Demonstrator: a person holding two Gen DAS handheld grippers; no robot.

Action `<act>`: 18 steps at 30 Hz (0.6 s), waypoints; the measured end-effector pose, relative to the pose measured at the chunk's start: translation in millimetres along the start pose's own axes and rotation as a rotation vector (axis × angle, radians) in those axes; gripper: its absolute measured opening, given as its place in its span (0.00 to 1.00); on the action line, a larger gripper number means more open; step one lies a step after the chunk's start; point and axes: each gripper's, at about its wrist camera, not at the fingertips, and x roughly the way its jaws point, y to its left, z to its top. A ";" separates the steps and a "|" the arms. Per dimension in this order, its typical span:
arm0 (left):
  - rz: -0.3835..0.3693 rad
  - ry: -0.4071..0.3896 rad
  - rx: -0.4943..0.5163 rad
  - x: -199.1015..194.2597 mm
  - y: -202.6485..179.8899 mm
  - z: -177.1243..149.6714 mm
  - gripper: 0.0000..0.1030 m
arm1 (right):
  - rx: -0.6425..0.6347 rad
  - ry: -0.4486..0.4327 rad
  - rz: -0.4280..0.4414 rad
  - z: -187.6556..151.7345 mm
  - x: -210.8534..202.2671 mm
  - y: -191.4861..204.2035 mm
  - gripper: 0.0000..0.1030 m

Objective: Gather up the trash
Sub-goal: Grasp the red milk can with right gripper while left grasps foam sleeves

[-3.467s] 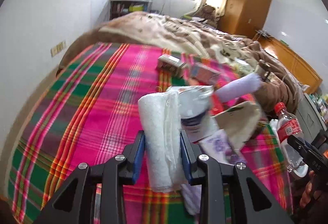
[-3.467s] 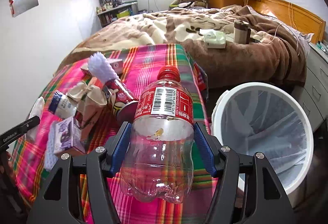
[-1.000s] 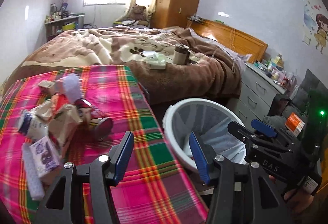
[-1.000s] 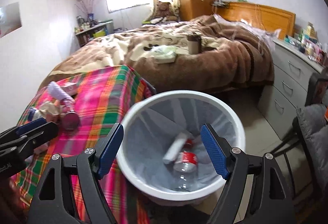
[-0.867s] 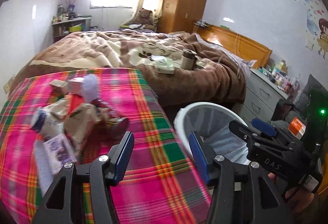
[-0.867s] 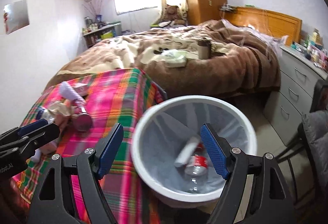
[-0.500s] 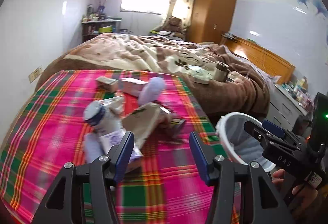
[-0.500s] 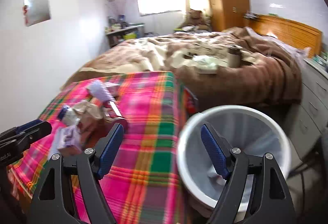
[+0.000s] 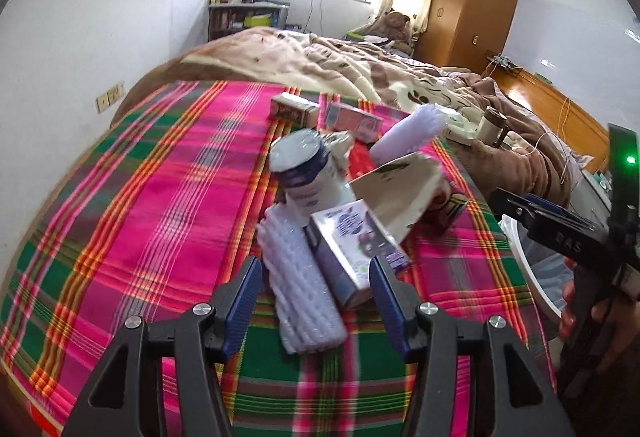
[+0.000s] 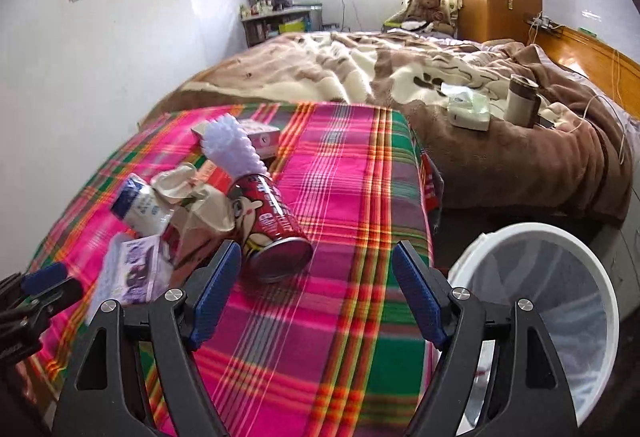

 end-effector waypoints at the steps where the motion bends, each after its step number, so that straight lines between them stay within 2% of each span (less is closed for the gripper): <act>1: 0.002 0.004 -0.005 3.1 3.3 -1.0 0.54 | -0.001 0.011 0.000 0.7 4.2 -0.2 0.77; 5: 0.015 0.038 -0.024 17.5 9.7 -3.1 0.54 | -0.004 0.031 -0.009 4.5 16.6 -1.5 0.77; 9: 0.004 0.086 -0.053 33.8 15.0 -7.9 0.54 | -0.008 0.052 0.033 4.9 23.0 1.5 0.77; 18: 0.073 0.132 -0.040 50.5 26.9 -9.4 0.54 | -0.075 0.107 0.085 3.3 36.1 15.3 0.77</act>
